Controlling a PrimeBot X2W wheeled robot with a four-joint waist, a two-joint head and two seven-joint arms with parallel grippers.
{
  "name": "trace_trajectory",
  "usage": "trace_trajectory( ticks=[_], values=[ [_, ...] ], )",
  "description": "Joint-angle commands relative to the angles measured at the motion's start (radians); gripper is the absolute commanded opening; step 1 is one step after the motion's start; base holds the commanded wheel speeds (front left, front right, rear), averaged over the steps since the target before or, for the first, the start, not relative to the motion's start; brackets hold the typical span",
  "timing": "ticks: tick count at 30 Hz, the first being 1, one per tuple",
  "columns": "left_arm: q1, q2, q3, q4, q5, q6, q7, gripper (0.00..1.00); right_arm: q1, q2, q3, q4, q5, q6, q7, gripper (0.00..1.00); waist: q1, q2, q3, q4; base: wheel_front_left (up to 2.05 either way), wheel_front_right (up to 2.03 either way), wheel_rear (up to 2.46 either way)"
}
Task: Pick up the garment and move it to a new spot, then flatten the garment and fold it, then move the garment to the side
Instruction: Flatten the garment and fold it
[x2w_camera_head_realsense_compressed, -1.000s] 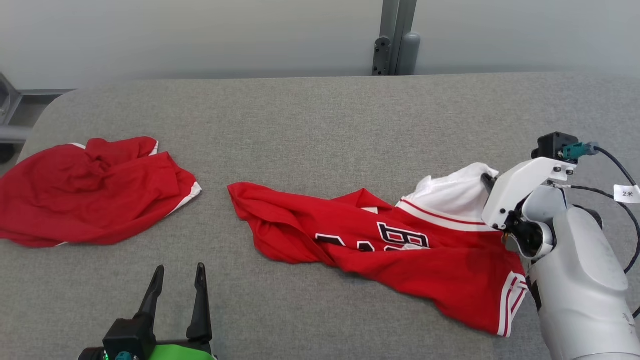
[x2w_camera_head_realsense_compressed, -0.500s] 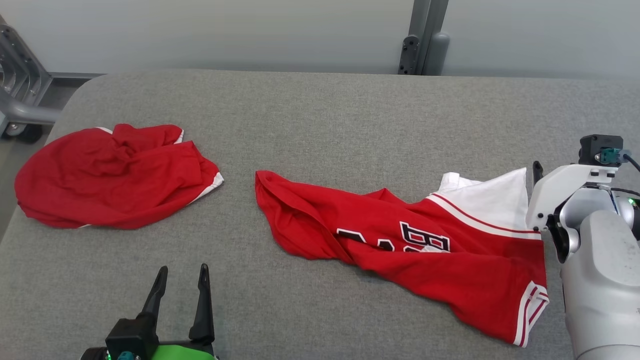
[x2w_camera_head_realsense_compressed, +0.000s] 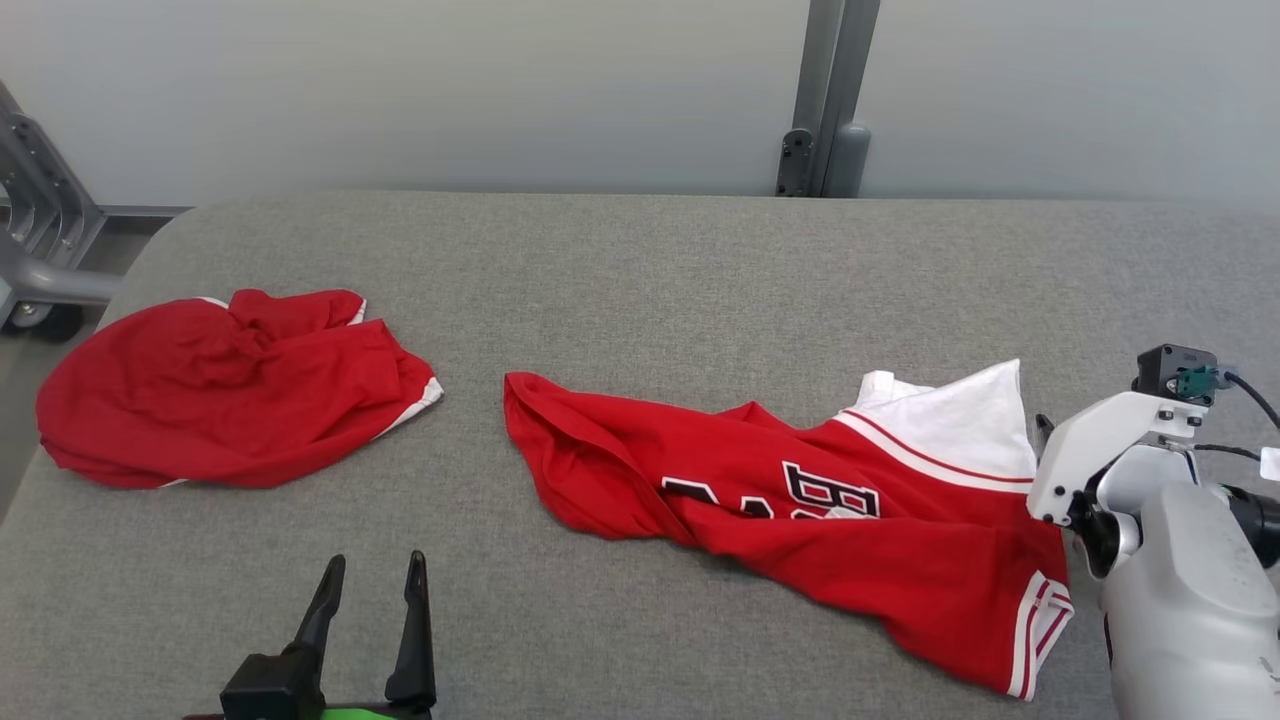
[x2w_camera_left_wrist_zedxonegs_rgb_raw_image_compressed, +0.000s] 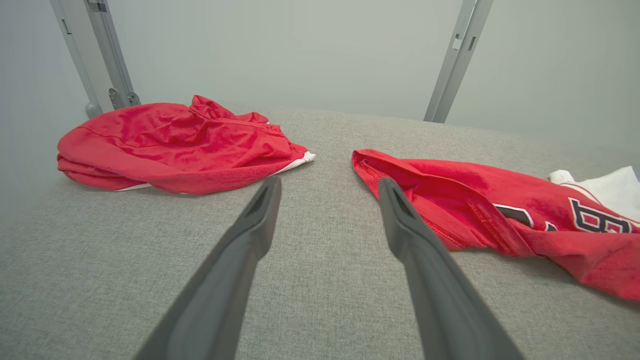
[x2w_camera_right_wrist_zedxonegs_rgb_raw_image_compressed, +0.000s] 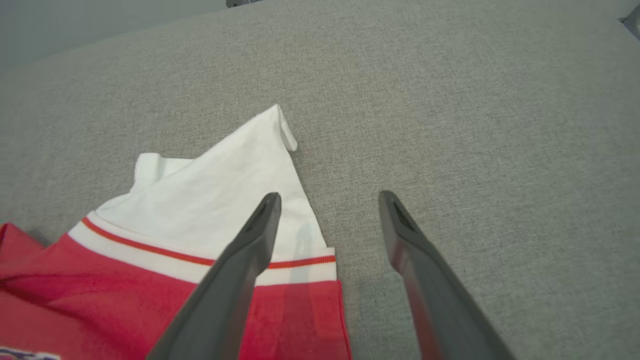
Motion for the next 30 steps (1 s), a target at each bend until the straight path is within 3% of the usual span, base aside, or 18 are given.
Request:
trace_trajectory(
  ticks=[1,5,12,30],
  values=[
    [-0.001,0.01,-0.002,-0.007,0.011,-0.002,0.001,1.0,-0.028,-0.001,0.005,0.006,0.019,-0.001,0.01,1.0,0.0,0.0,0.017,0.012,0.0,0.0,0.0],
    [-0.017,0.015,-0.004,-0.02,0.015,0.0,0.005,1.0,-0.079,-0.002,0.001,0.037,0.074,-0.001,0.069,1.0,0.0,0.0,0.048,0.035,0.0,0.0,0.0],
    [-0.037,0.014,-0.013,-0.029,0.015,-0.005,0.002,1.0,-0.146,-0.044,-0.013,0.08,0.072,-0.001,0.18,1.0,0.0,0.0,0.088,0.078,0.0,0.0,0.0],
    [-0.062,0.019,-0.029,-0.036,0.013,-0.004,-0.003,1.0,-0.195,-0.061,-0.027,0.102,0.075,-0.001,0.189,1.0,0.0,0.0,0.14,0.109,0.0,0.0,0.0]
  ],
)
